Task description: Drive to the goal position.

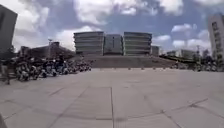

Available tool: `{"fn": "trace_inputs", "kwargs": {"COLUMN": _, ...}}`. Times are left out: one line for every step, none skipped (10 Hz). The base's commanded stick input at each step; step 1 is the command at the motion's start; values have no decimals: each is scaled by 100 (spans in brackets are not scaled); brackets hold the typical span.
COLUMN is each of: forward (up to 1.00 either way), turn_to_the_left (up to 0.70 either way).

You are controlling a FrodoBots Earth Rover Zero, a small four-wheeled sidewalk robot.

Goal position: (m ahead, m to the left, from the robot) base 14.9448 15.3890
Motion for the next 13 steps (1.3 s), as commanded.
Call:
{"fn": "trace_inputs", "kwargs": {"forward": 100, "turn_to_the_left": 0}}
{"fn": "trace_inputs", "kwargs": {"forward": 100, "turn_to_the_left": 0}}
{"fn": "trace_inputs", "kwargs": {"forward": 100, "turn_to_the_left": 0}}
{"fn": "trace_inputs", "kwargs": {"forward": 100, "turn_to_the_left": 0}}
{"fn": "trace_inputs", "kwargs": {"forward": 100, "turn_to_the_left": 0}}
{"fn": "trace_inputs", "kwargs": {"forward": 100, "turn_to_the_left": 0}}
{"fn": "trace_inputs", "kwargs": {"forward": 100, "turn_to_the_left": 0}}
{"fn": "trace_inputs", "kwargs": {"forward": 100, "turn_to_the_left": 0}}
{"fn": "trace_inputs", "kwargs": {"forward": 100, "turn_to_the_left": 0}}
{"fn": "trace_inputs", "kwargs": {"forward": 100, "turn_to_the_left": 0}}
{"fn": "trace_inputs", "kwargs": {"forward": 100, "turn_to_the_left": 0}}
{"fn": "trace_inputs", "kwargs": {"forward": 100, "turn_to_the_left": 0}}
{"fn": "trace_inputs", "kwargs": {"forward": 100, "turn_to_the_left": 0}}
